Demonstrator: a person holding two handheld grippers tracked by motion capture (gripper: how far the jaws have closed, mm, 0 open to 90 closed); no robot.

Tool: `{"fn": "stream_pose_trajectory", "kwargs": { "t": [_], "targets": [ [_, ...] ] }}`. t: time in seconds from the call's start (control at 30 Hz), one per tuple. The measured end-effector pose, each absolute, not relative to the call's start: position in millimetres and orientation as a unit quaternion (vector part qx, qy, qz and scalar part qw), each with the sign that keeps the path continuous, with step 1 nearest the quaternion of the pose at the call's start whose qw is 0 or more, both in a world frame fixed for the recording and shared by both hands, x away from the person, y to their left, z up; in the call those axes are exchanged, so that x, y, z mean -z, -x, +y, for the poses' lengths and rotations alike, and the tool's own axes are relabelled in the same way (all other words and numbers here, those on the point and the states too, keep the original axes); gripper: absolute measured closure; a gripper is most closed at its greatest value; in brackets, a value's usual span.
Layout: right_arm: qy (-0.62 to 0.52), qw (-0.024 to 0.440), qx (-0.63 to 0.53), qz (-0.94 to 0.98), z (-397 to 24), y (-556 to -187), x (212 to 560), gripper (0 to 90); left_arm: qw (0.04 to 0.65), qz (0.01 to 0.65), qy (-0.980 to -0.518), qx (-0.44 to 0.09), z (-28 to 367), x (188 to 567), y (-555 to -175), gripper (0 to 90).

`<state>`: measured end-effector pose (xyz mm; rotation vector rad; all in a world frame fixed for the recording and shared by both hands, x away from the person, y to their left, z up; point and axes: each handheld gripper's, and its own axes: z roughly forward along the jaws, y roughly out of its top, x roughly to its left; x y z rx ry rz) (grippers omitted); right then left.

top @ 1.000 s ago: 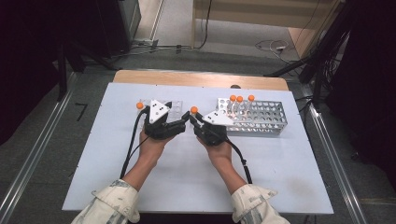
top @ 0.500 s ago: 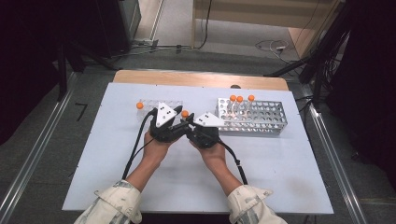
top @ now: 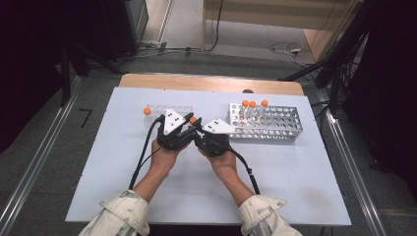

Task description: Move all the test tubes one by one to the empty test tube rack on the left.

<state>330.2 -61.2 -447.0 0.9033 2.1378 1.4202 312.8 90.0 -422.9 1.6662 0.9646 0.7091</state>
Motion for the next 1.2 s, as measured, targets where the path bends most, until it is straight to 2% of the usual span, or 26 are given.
{"fn": "stream_pose_trajectory", "kwargs": {
  "t": [0.1,0.33,0.37,0.43,0.53,0.67,0.87,1.2],
  "targets": [
    [-0.325,0.209,-0.51,0.769,-61,-330,447,72.1,0.519,0.404,-0.692,-0.3,90,423,-312,68.9],
    [-0.322,0.208,-0.513,0.768,-61,-330,446,71.4,0.521,0.406,-0.688,-0.301,92,422,-312,69.9],
    [-0.322,0.207,-0.514,0.768,-61,-330,446,67.7,0.522,0.407,-0.686,-0.302,92,422,-312,69.9],
    [-0.323,0.198,-0.516,0.768,-61,-331,446,53.3,0.527,0.41,-0.68,-0.303,96,420,-313,70.0],
    [-0.329,0.192,-0.509,0.772,-62,-333,447,39.4,0.534,0.424,-0.666,-0.303,105,415,-315,70.0],
    [-0.34,0.188,-0.5,0.774,-64,-336,449,29.9,0.538,0.447,-0.646,-0.306,121,407,-319,70.1],
    [-0.344,0.189,-0.498,0.773,-66,-337,450,28.9,0.547,0.472,-0.61,-0.324,147,390,-319,70.1],
    [-0.344,0.191,-0.494,0.776,-66,-337,453,29.0,0.523,0.501,-0.589,-0.359,180,386,-326,70.1]
  ]
}}
